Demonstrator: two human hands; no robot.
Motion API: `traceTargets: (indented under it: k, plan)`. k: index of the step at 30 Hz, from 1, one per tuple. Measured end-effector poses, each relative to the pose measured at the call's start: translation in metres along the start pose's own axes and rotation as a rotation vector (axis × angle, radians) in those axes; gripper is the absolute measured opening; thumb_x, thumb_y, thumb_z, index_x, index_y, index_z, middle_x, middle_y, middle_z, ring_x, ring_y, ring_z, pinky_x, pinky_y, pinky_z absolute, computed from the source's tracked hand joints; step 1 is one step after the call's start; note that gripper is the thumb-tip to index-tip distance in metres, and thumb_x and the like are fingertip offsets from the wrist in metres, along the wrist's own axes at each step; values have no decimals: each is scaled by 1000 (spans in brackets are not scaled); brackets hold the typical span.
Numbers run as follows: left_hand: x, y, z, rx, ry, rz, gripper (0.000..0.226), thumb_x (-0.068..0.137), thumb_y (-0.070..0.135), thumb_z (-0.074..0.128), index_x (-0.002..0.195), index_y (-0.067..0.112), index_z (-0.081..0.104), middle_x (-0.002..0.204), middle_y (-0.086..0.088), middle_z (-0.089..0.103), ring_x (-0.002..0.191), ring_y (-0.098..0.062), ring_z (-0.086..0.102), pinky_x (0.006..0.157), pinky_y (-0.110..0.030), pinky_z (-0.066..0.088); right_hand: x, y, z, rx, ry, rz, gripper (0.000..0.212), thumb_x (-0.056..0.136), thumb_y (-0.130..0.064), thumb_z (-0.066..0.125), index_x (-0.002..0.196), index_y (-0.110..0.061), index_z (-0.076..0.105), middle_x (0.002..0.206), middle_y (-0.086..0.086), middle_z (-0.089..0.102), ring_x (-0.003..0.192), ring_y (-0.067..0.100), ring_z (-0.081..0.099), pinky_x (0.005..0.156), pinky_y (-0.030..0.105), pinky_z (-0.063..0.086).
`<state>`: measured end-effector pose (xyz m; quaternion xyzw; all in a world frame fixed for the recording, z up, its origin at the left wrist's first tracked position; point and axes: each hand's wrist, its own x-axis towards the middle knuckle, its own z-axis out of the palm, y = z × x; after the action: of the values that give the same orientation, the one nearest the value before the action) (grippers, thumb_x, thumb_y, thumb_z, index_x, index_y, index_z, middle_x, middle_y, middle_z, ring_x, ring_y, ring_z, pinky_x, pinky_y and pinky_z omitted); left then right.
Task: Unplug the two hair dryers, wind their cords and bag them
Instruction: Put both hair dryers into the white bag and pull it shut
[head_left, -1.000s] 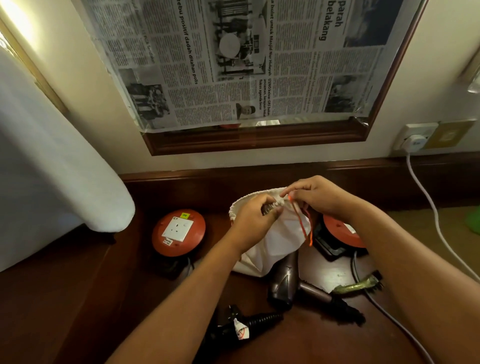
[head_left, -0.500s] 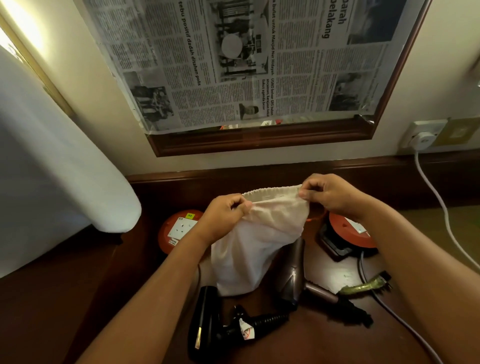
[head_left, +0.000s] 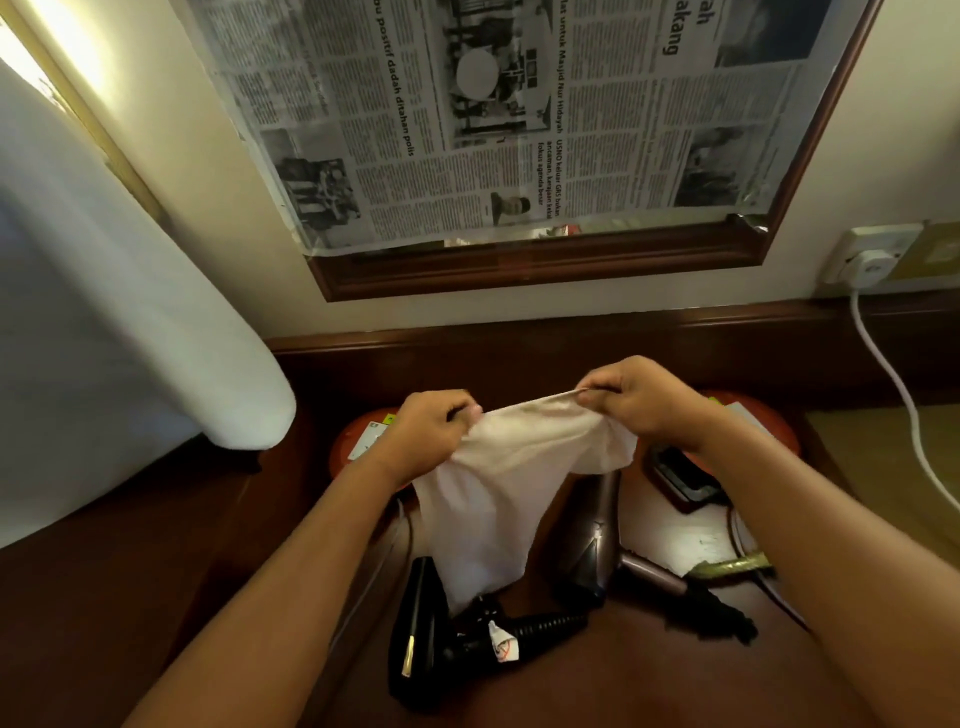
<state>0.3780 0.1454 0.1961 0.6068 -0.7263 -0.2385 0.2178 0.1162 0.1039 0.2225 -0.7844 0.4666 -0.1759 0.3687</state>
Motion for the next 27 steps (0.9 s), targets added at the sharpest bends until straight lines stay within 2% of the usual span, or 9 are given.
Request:
traceTargets:
  k: [6, 9, 12, 15, 18, 21, 23, 25, 27]
  plan:
    - [-13, -20, -21, 28, 76, -37, 29, 97, 24, 54, 68, 21, 57, 64, 7, 56, 62, -8, 52, 60, -24, 41, -9, 19, -16, -5, 52, 45, 22, 94, -17, 57, 80, -22, 73, 77, -2, 70, 76, 12, 65, 68, 25, 51]
    - [-12, -14, -26, 59, 40, -1, 23, 97, 21, 54, 74, 21, 59, 75, 3, 61, 76, -10, 53, 68, -28, 40, -9, 16, -29, -114, -29, 70, 16, 94, -22, 57, 88, -22, 73, 85, -4, 70, 85, 12, 64, 76, 29, 52]
    - [-5, 2, -30, 0, 56, 22, 22, 96, 14, 53, 79, 27, 57, 86, 10, 56, 87, -2, 49, 72, -13, 36, -5, 4, -28, -170, -160, 30, 15, 92, -36, 58, 100, -30, 70, 96, -14, 67, 93, 3, 60, 82, 24, 47]
    - [-2, 2, -36, 18, 117, 63, 18, 95, 12, 56, 82, 24, 58, 96, 10, 49, 89, -3, 48, 72, -5, 37, -4, 0, -23, -210, -144, 5, 20, 94, -29, 56, 80, -32, 69, 80, -9, 67, 79, 6, 60, 71, 23, 45]
    - [-7, -19, -42, 190, 67, 78, 10, 94, 25, 59, 86, 20, 62, 106, 5, 44, 93, -8, 45, 77, -12, 38, -8, 0, -21, -214, -109, -22, 24, 94, -28, 57, 72, -32, 66, 71, -8, 64, 71, 6, 58, 64, 18, 39]
    - [-20, -48, -45, 350, 85, 103, 33, 93, 45, 53, 93, 16, 69, 102, 4, 48, 91, -13, 47, 79, -35, 48, -10, 6, -22, -340, -50, -25, 32, 91, -39, 57, 70, -17, 67, 66, 1, 62, 65, 14, 56, 59, 22, 40]
    - [-31, -65, -48, 430, 154, 147, 55, 91, 60, 38, 93, 15, 70, 95, 0, 54, 84, -16, 51, 71, -41, 49, -10, 14, -22, -467, -13, -33, 37, 92, -44, 53, 73, -16, 67, 68, -2, 62, 67, 15, 56, 64, 30, 46]
    - [-39, -81, -51, 467, 213, 149, 61, 92, 62, 31, 92, 15, 70, 88, -2, 56, 78, -20, 54, 66, -41, 50, -12, 19, -19, -556, 7, -44, 37, 93, -45, 49, 78, -18, 68, 70, -9, 59, 70, 10, 54, 69, 31, 43]
    - [-46, -83, -47, 441, 245, 95, 53, 93, 54, 34, 91, 14, 69, 84, -2, 58, 75, -22, 57, 64, -43, 50, -14, 20, -13, -568, 23, -53, 35, 94, -43, 48, 76, -19, 65, 69, -13, 53, 68, 6, 49, 67, 28, 37]
